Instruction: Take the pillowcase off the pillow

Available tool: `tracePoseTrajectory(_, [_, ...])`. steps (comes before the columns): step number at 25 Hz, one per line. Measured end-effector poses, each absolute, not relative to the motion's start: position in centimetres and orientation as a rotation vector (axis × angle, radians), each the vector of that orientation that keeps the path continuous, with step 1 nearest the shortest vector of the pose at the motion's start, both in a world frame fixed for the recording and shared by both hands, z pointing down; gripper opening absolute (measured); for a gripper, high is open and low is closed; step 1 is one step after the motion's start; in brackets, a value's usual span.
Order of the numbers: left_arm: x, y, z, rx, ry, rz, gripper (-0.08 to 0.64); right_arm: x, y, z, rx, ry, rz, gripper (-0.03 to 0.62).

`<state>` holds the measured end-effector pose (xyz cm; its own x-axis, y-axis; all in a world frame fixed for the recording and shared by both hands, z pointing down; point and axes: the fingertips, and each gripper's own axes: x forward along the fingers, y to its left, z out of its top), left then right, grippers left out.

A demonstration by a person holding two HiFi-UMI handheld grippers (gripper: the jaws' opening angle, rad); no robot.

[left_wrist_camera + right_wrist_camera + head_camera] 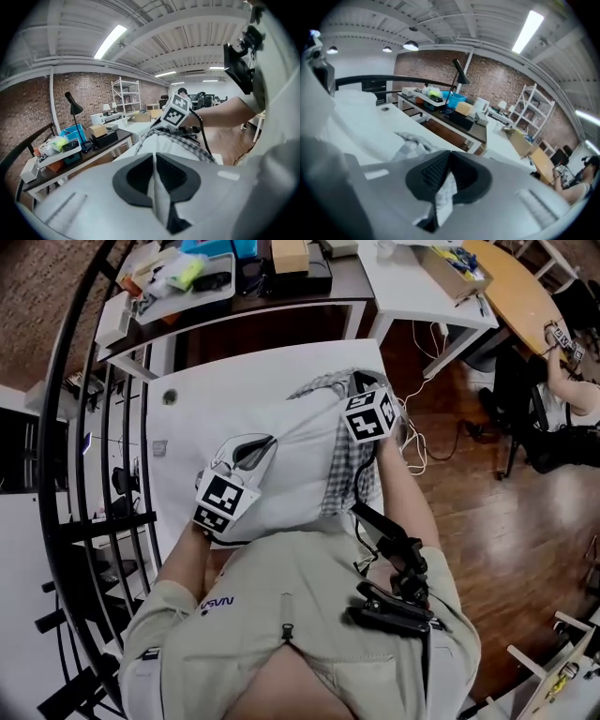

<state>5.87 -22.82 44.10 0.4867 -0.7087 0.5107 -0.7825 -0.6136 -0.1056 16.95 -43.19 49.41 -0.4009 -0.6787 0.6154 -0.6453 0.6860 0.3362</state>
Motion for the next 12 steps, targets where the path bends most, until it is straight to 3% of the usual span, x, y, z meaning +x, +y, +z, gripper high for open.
tracePoseTrajectory(8, [1.8, -24.6, 49.2, 2.399, -1.400, 0.725, 0.035, 22.6, -44.5, 58.6, 1.089, -1.964, 0.116, 0.008])
tracePoseTrajectory(12, [2.5, -27.6, 48.9, 2.455, -1.456, 0.754, 0.086, 22.8, -42.5, 56.6, 1.180, -2.112, 0.217, 0.047])
